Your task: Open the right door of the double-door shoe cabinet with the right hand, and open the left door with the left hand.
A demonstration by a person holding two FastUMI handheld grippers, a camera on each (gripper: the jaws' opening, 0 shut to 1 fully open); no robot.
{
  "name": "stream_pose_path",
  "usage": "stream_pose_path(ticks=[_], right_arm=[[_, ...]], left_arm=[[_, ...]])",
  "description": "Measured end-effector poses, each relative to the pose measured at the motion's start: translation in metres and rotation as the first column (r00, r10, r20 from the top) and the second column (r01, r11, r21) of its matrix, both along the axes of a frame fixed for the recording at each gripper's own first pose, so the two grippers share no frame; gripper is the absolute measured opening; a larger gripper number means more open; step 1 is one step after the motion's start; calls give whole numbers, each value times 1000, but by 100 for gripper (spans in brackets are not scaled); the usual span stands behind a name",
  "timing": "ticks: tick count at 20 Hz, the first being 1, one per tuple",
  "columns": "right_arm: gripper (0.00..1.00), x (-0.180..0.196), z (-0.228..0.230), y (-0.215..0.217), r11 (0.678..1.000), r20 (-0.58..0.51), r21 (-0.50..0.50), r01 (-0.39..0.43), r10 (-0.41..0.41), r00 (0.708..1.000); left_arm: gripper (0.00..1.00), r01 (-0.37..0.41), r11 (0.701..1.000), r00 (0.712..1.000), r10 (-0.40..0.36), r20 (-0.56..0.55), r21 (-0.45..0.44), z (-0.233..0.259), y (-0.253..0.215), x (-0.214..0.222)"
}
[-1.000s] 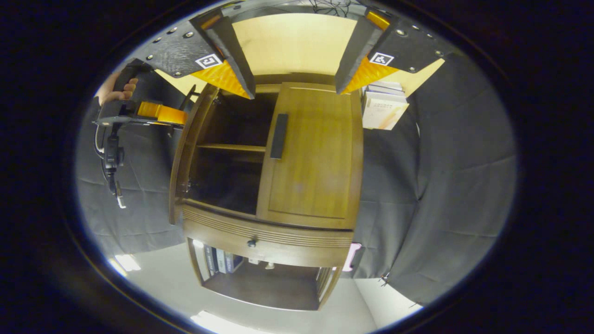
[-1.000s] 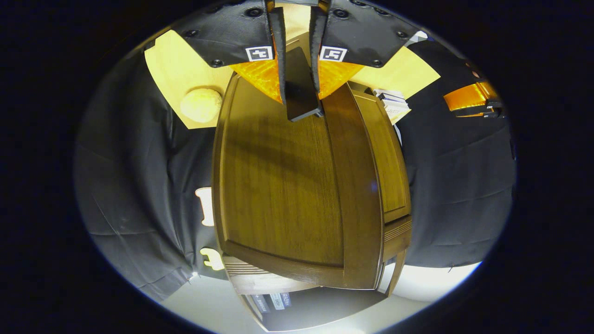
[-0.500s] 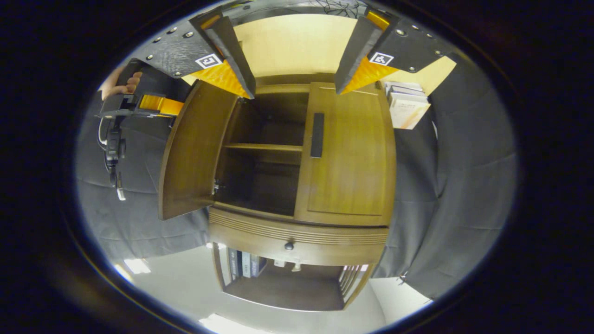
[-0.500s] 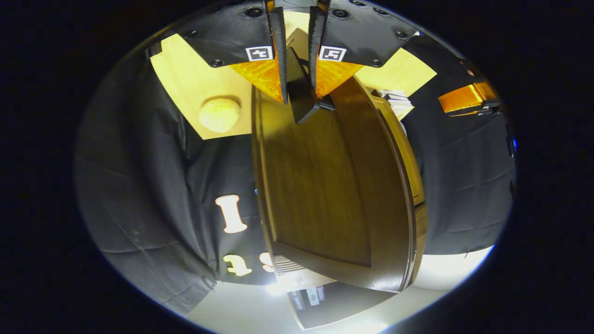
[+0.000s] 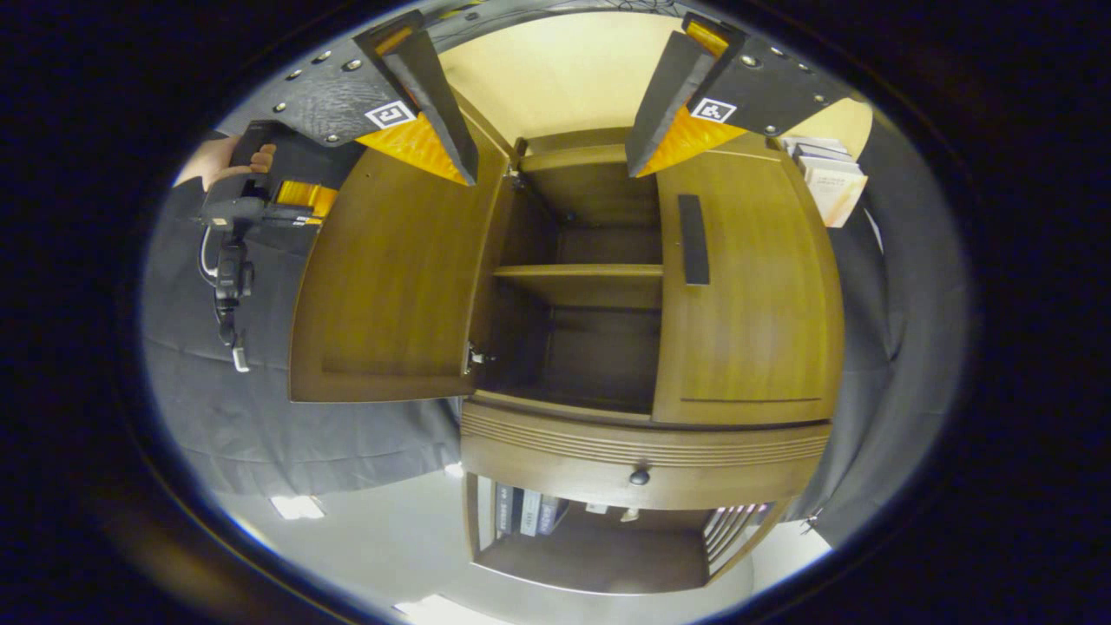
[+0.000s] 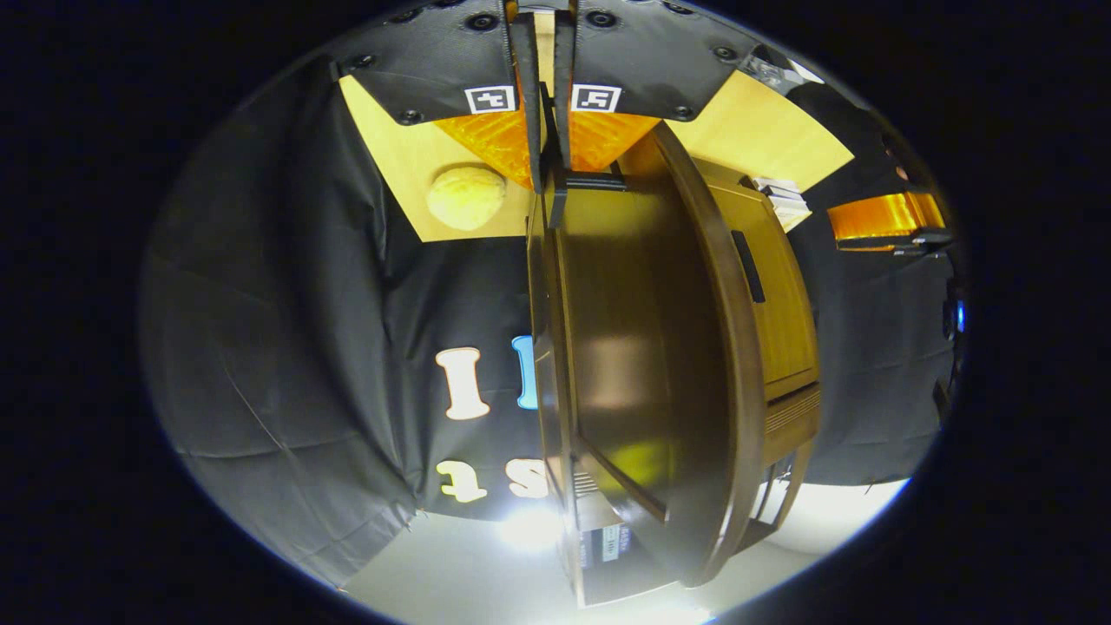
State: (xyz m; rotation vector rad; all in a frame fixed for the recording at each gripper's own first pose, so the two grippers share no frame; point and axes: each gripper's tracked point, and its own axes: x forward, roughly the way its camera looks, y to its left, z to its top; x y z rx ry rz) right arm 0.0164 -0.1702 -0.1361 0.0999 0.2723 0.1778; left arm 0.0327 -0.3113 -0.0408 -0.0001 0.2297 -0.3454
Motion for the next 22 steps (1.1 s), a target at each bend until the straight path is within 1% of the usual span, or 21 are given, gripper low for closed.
stream_pose_path(ticks=[1, 2, 3, 6, 8, 9, 10, 13, 16, 17, 18, 20, 22], right_arm=[[14, 0, 0, -6, 1000, 7, 3, 0, -1, 1000], [10, -1, 0, -10, 1000, 9, 16, -4, 4, 1000], [1, -3, -1, -13, 1000, 12, 28, -1, 1, 1000], [21, -11, -2, -15, 999, 8, 37, -1, 0, 1000], [21, -18, 0, -17, 999, 14, 26, 19, -19, 1000], [22, -23, 0, -19, 999, 16, 18, 39, -39, 999], [25, -28, 2, -23, 998, 20, 12, 61, -61, 998], [60, -46, 11, -34, 990, 44, 15, 142, -143, 989], [96, -68, 22, -41, 973, 74, 5, 231, -231, 970], [92, -77, 27, -44, 966, 86, -12, 260, -258, 962], [98, -85, 32, -46, 958, 97, -30, 286, -282, 954], [98, -96, 45, -40, 946, 108, -46, 320, -314, 943], [98, -105, 51, -23, 941, 105, -34, 336, -331, 938]], left_arm=[[100, 15, 1000, 1000, -15, 0, -1, 0, -7, 2], [100, 30, 1000, 1000, -30, 0, -4, -1, -13, 4], [100, 40, 999, 999, -40, 0, -5, -2, -17, 3], [100, 54, 998, 999, -54, -5, -24, -2, -21, 10], [100, 57, 997, 998, -57, -9, -45, -1, -20, 17], [100, 54, 997, 999, -54, -8, -50, 1, -17, 21], [100, 47, 997, 999, -47, -5, -53, 4, -11, 25], [99, 20, 998, 1000, -20, 10, -53, 5, 14, 31], [97, -22, 998, 999, 24, 30, -54, 9, 49, 39], [98, -37, 998, 998, 39, 39, -59, 11, 61, 42], [98, -51, 997, 997, 54, 46, -60, 14, 73, 47], [98, -76, 996, 995, 79, 60, -48, 15, 99, 55], [99, -94, 995, 993, 96, 73, -34, 20, 121, 67]])
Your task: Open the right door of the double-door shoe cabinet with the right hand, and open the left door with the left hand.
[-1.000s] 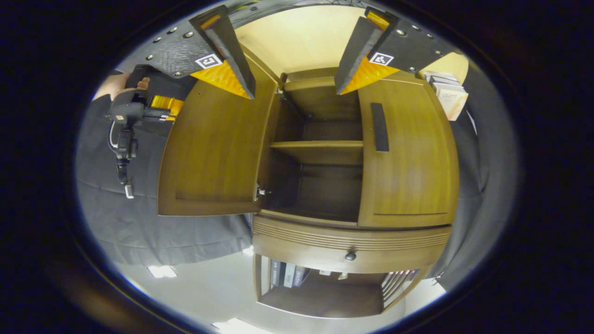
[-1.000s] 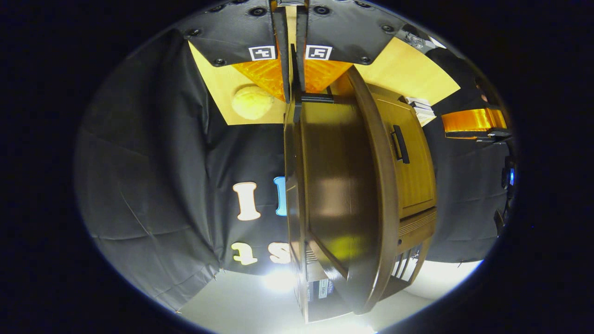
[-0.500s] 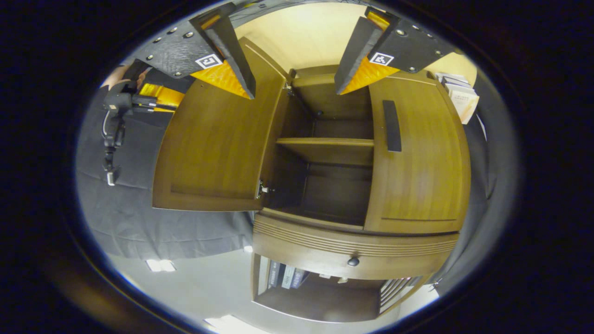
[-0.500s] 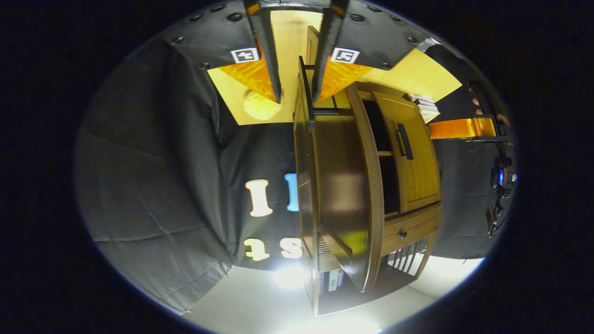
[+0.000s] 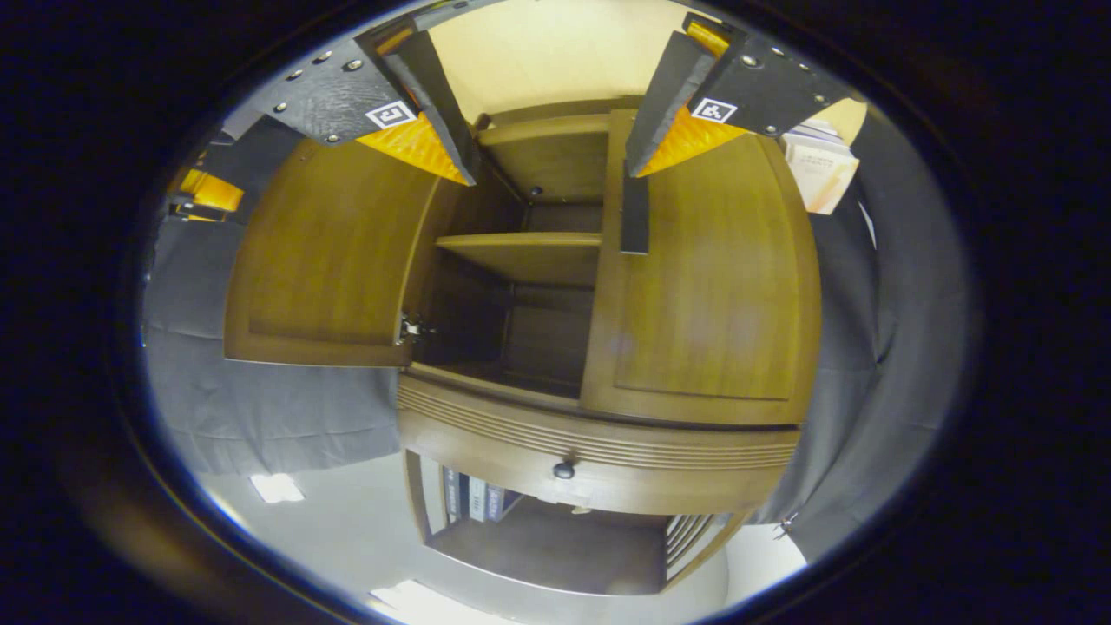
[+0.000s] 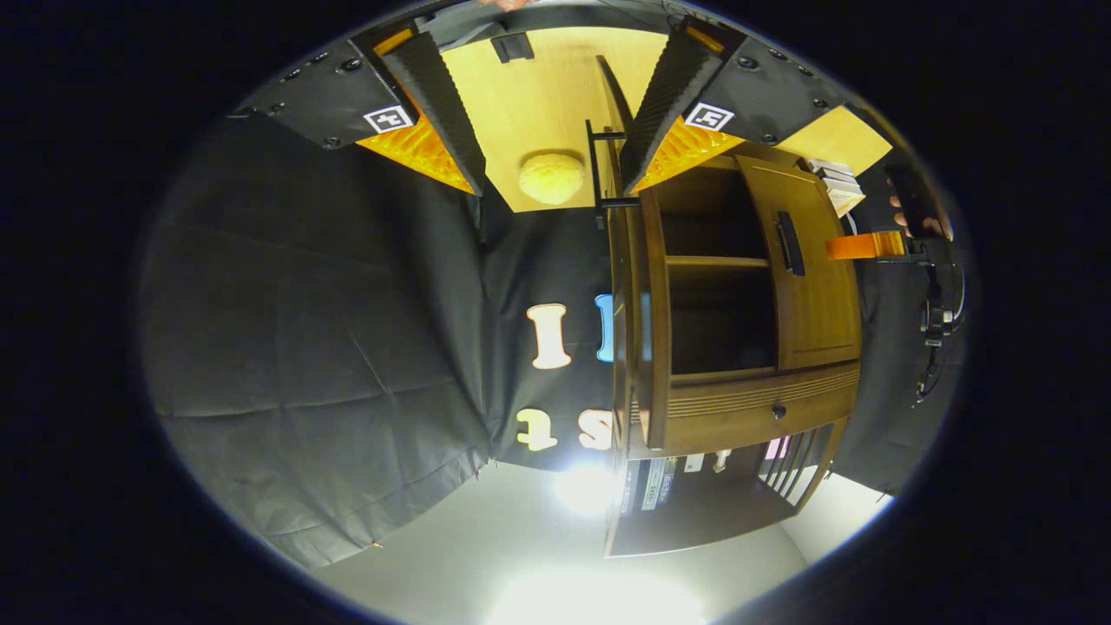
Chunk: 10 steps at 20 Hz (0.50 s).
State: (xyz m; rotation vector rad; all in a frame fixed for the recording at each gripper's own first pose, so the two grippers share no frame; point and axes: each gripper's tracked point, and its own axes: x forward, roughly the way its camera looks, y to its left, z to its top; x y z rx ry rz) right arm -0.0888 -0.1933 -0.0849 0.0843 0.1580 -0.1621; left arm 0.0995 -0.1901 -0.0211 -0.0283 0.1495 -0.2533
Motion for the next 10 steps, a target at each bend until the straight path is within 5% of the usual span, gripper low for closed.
stream_pose_path(ticks=[4, 10], right_arm=[[98, -20, 3, 47, 1000, -20, -9, -2, 1, 1000], [98, 1, 11, 143, 990, -44, -30, -141, 140, 989]], left_arm=[[100, -44, 999, 999, 44, 24, 22, 10, 46, 26], [100, -85, 996, 995, 83, 63, 29, 28, 93, 70]])
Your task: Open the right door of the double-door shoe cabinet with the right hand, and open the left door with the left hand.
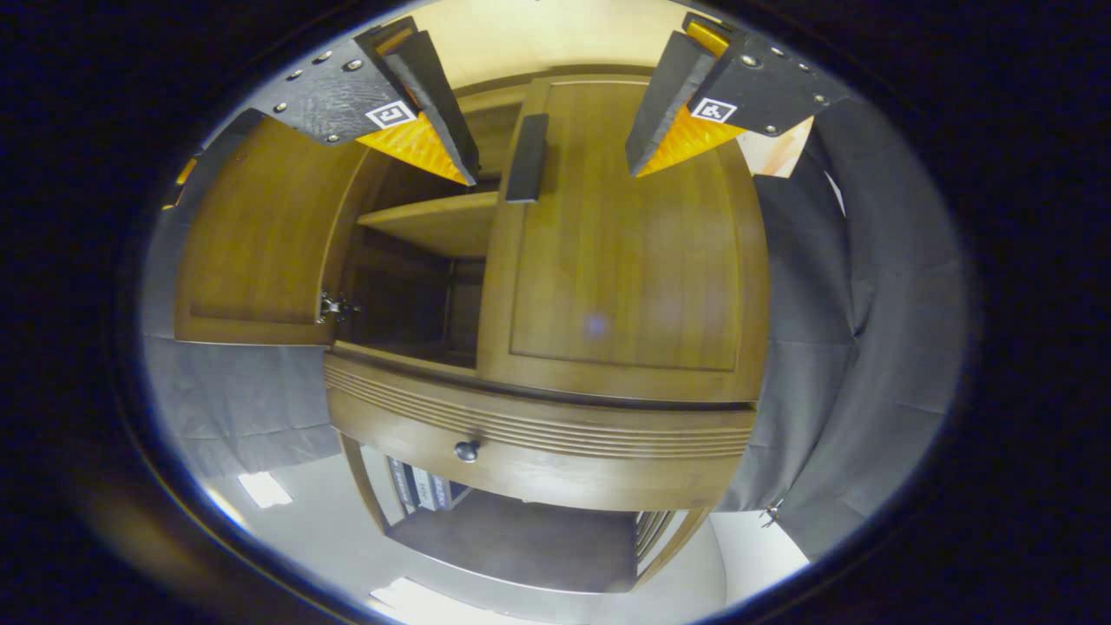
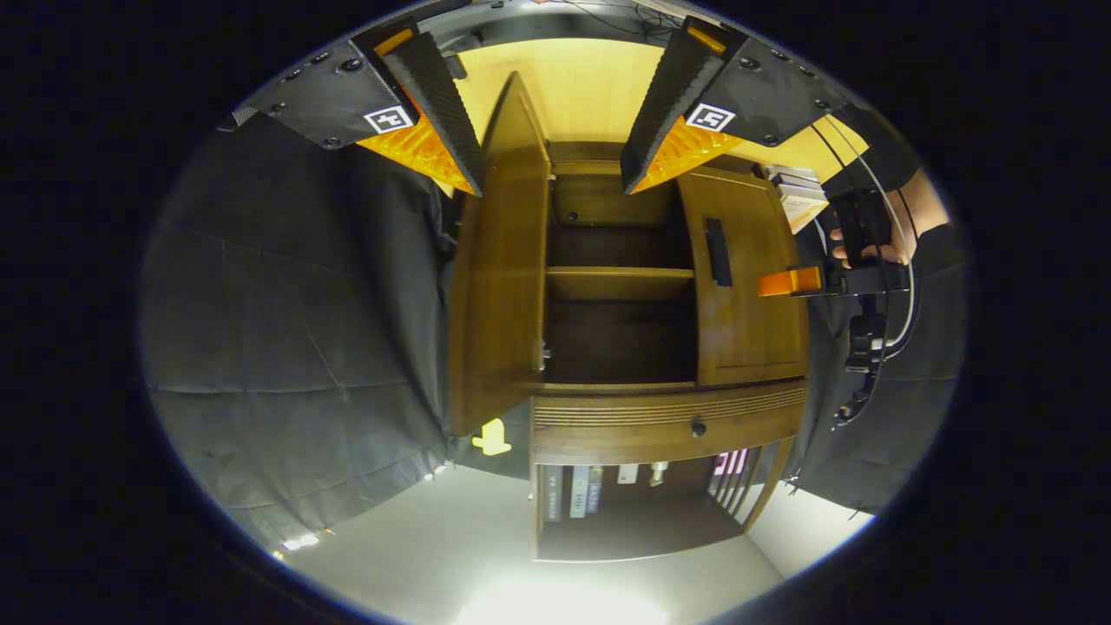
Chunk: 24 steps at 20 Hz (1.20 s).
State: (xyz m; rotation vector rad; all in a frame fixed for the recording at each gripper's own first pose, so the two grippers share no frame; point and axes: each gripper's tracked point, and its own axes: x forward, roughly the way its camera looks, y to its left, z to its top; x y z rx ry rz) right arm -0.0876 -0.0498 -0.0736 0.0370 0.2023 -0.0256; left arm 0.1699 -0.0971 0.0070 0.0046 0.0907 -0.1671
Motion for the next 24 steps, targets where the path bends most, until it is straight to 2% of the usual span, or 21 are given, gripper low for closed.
stream_pose_path(ticks=[3, 8, 10, 14, 17, 20, 21, 24], right_arm=[[97, 20, 9, 26, 998, 25, -29, -52, 53, 998], [97, 66, 17, 43, 998, 60, 34, -50, 48, 997], [98, 81, 15, 43, 998, 70, 29, -54, 51, 996], [97, 109, 12, 47, 993, 92, -18, -114, 115, 989], [97, 126, 6, 52, 987, 85, -21, -162, 163, 983], [98, 133, 2, 46, 983, 79, -53, -176, 180, 980], [98, 137, 0, 46, 982, 78, -54, -184, 187, 979], [98, 145, -3, 45, 979, 76, -46, -200, 203, 976]], left_arm=[[100, 4, 1000, 1000, -4, 8, -13, -1, 5, 17], [100, 19, 1000, 1000, -19, -4, -15, -19, -14, 45], [100, 15, 1000, 1000, -15, -5, -2, -31, -22, 58], [100, -59, 997, 998, 60, -8, 50, -47, -36, 85], [100, -106, 994, 993, 107, -49, 12, -72, -37, 91], [77, -125, 992, 988, 124, -88, -8, -85, -42, 100], [76, -114, 993, 990, 114, -88, 4, -87, -44, 99], [57, -118, 992, 991, 120, -58, 36, -87, -57, 100]])
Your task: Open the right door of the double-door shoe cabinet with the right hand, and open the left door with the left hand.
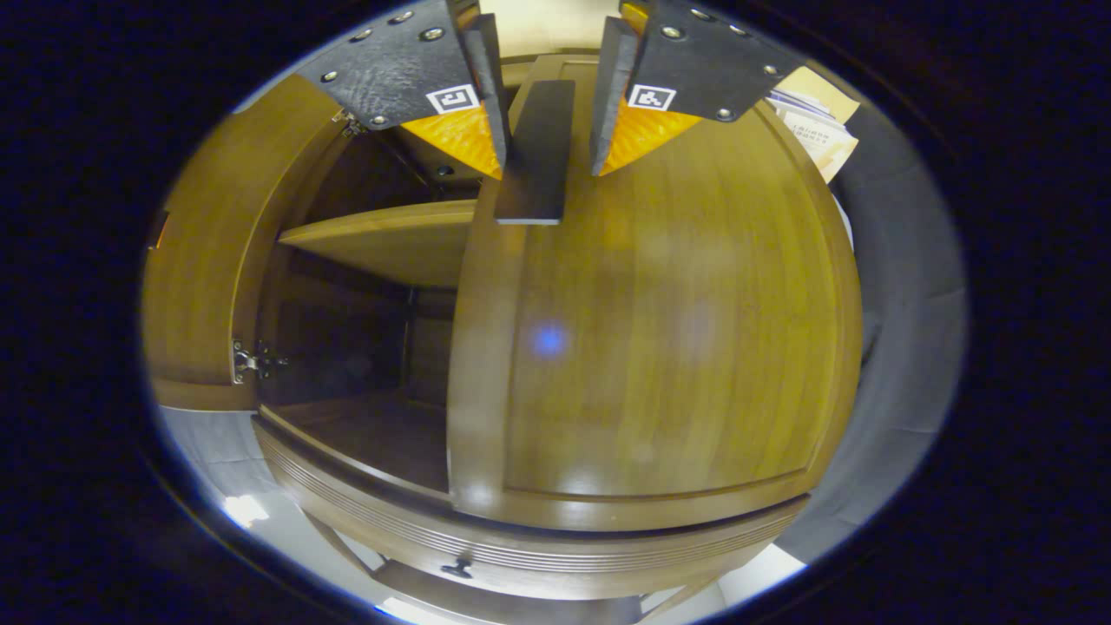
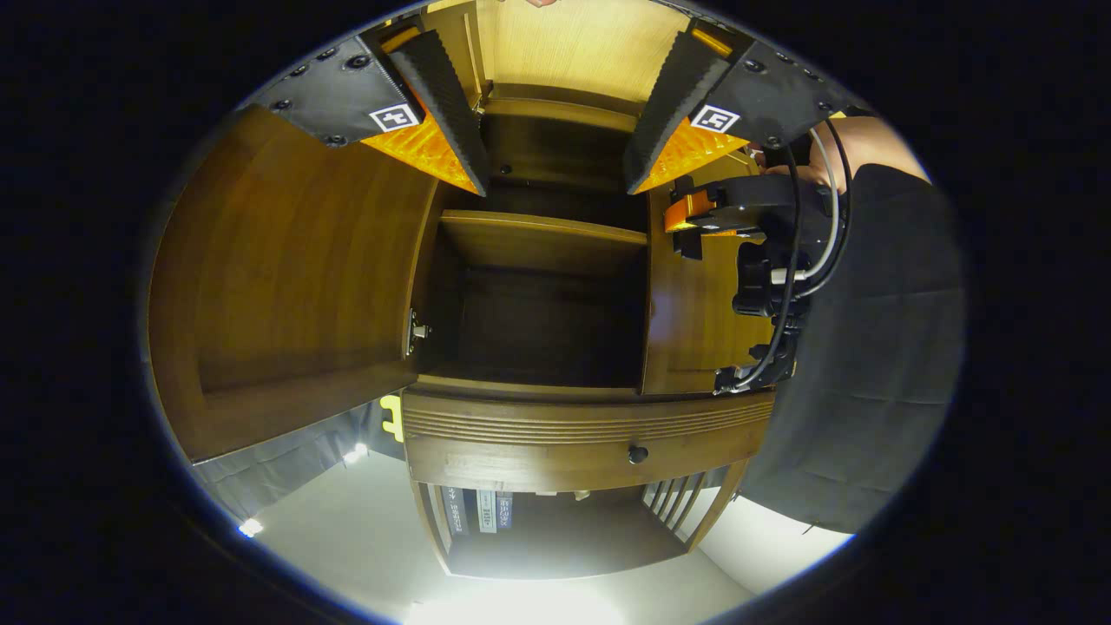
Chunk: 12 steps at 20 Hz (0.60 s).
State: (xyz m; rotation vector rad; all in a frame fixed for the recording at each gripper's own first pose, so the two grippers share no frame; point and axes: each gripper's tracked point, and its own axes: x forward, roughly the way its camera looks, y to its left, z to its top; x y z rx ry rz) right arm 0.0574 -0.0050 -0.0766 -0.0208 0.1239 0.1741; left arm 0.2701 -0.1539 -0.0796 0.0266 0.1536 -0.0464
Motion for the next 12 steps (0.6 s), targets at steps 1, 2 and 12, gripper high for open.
stream_pose_path(ticks=[1, 2, 12], right_arm=[[98, 1, -1, 0, 1000, 0, 2, -3, 3, 1000], [97, 3, -1, 0, 1000, 1, 5, -8, 8, 1000], [97, -4, -10, -2, 999, -28, 42, -3, 4, 1000]], left_arm=[[51, -20, 1000, 1000, 20, 7, 20, 1, 2, -1], [45, -33, 999, 999, 33, 12, 40, 1, 1, 1], [19, -27, 999, 1000, 27, 6, 25, -5, 1, -3]])
